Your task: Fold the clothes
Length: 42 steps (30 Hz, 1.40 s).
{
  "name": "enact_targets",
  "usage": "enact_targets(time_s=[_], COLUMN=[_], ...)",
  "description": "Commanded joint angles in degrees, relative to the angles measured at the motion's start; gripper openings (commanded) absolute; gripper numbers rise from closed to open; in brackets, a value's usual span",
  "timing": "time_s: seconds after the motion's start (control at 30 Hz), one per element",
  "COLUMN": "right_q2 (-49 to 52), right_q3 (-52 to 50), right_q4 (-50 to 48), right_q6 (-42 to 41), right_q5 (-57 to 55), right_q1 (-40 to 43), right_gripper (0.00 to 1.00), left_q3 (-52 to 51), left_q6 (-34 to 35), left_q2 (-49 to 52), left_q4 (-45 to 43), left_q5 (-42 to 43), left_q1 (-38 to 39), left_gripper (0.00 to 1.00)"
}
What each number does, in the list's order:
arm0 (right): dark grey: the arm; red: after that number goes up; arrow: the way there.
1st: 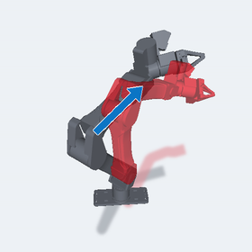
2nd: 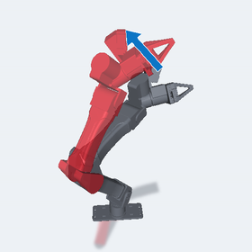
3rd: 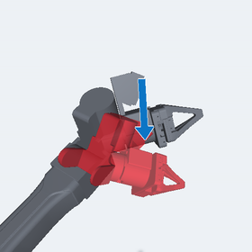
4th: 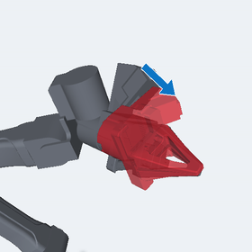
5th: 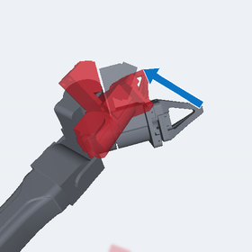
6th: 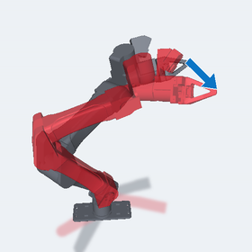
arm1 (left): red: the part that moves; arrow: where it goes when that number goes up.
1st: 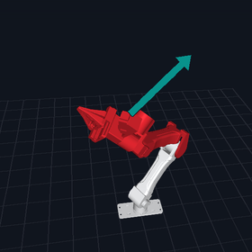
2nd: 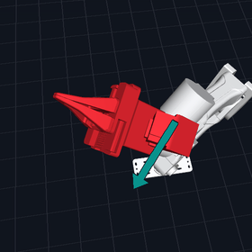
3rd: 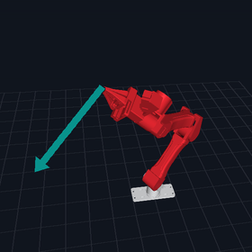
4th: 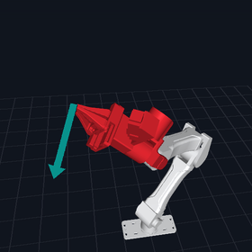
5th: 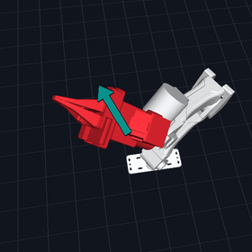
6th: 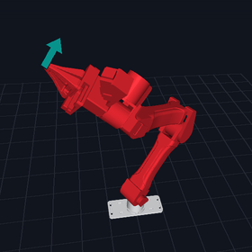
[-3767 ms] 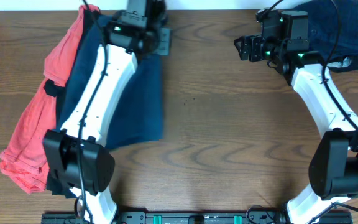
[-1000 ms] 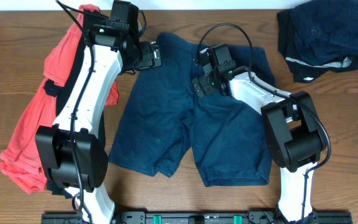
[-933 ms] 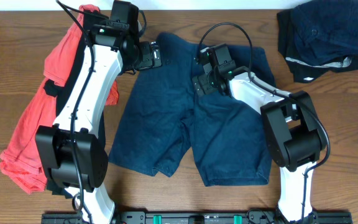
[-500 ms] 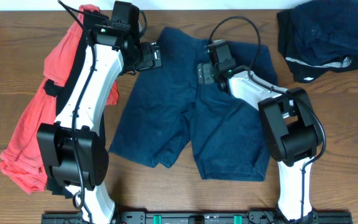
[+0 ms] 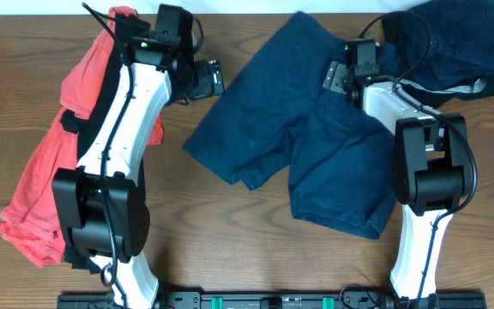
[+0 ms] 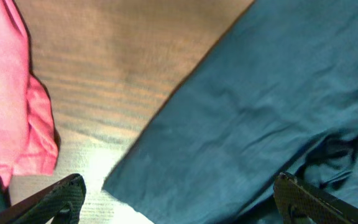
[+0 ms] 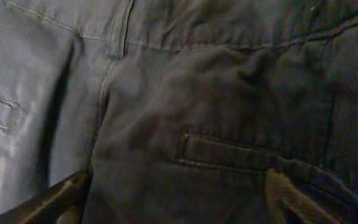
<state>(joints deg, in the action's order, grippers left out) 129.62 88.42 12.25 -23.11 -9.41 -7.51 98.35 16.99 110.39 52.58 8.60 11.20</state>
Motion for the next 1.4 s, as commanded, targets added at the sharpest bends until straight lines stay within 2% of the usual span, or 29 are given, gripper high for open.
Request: enact_targets(time_s=[0.0,0.17,0.27,0.4,0.53,0.67,0.77,0.93,1.1,1.37], right_q2=[3.1,1.0,-0.6,-3.3,-6.2,-7.6,-7.8,-7.8,-7.8,-7.8], right_q3=[3.8,13.1,17.6,20.7,20.9,20.9,20.9,20.9,20.9,20.9], right_q4=[5.3,14.8,19.6,23.5,24.8,25.6,26.5,27.4,27.6,27.8], right_q6=[1.6,7.9,11.7,13.8,14.8,16.2,16.6,16.6,16.5,16.5], right_q5=[4.6,12.0,15.5,16.4,16.4,16.3,16.3,16.3,16.3,16.3], right_q1=[0.1,-1.7,-2.7,-3.7,-4.2,-4.1,-4.1,-4.1,-4.1,-4.1], right_gripper=[0.96,0.99,0.99,0.99,0.99,0.99,0.99,0.93,0.9,0.89], left_q3=[-2.8,-6.9,-9.6,-13.2,-16.8,-19.9,-21.7,-22.9,-23.1,-23.2], left_q6=[1.3,0.6,-2.2,-7.6,-13.2,-23.1,-27.4,-30.2,-32.4,-32.3], left_q2=[1.0,1.0,1.0,1.0,1.0,1.0,1.0,1.2,1.2,1.4], left_q4=[0.3,0.2,-0.6,-2.8,-5.2,-7.6,-9.9,-13.8,-14.9,-15.2], left_q5=[-0.2,0.9,0.9,0.9,0.8,0.8,0.8,0.8,0.8,0.8], left_q1=[0.0,0.0,0.0,0.0,0.0,0.0,0.0,-0.3,-0.3,-0.8], left_gripper=[0.98,0.98,0.97,0.91,0.9,0.9,0.9,0.88,0.77,0.77])
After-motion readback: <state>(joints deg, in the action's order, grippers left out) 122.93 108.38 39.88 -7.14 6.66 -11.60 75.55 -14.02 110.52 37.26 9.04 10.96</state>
